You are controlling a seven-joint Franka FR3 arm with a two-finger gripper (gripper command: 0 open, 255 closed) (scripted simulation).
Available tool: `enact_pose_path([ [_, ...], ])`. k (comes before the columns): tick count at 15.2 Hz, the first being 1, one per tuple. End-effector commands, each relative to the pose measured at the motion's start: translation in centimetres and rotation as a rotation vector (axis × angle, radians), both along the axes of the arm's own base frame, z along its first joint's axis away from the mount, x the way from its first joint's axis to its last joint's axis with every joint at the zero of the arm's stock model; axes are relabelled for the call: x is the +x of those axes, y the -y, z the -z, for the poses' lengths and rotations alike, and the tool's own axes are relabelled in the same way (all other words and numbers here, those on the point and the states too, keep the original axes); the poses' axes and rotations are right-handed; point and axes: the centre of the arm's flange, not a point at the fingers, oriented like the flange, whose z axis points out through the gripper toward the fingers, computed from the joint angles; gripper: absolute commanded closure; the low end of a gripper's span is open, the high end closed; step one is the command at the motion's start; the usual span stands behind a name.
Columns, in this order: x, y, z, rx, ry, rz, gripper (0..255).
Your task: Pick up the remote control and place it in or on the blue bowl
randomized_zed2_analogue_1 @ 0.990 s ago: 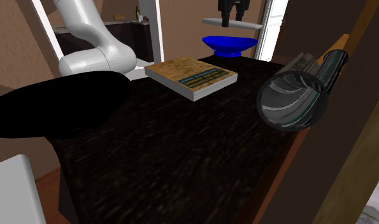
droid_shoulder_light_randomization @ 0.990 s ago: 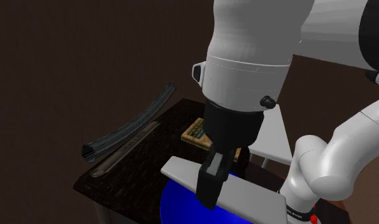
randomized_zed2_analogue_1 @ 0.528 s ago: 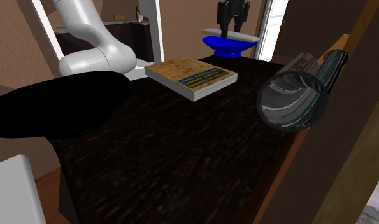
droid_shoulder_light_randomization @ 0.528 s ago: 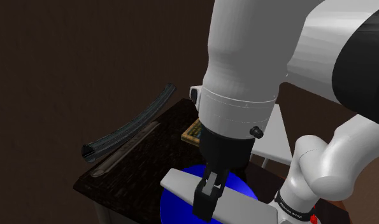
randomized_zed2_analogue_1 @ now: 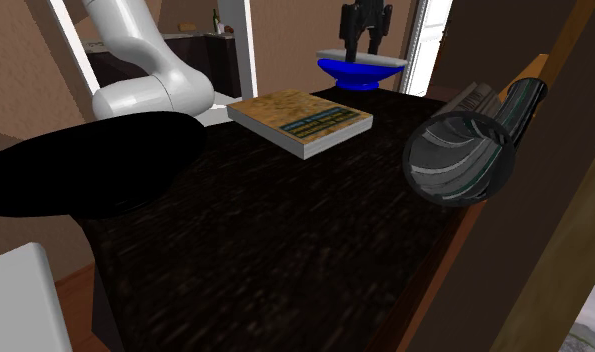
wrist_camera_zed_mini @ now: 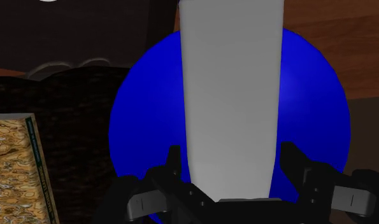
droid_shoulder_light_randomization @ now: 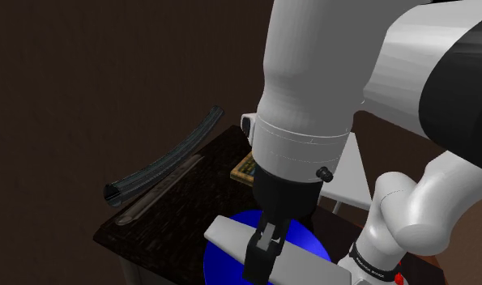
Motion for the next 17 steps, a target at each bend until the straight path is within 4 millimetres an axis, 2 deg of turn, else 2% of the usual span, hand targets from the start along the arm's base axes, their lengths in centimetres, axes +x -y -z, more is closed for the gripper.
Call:
enact_pose_path([
  [1,0.0,0.0,0.0,0.0,0.0,0.0,0],
  [5,0.0,0.0,0.0,0.0,0.0,0.0,0],
  [9,0.0,0.0,-5.0,0.0,0.0,0.0,0],
  [17,0.0,0.0,-5.0,0.0,0.0,0.0,0],
])
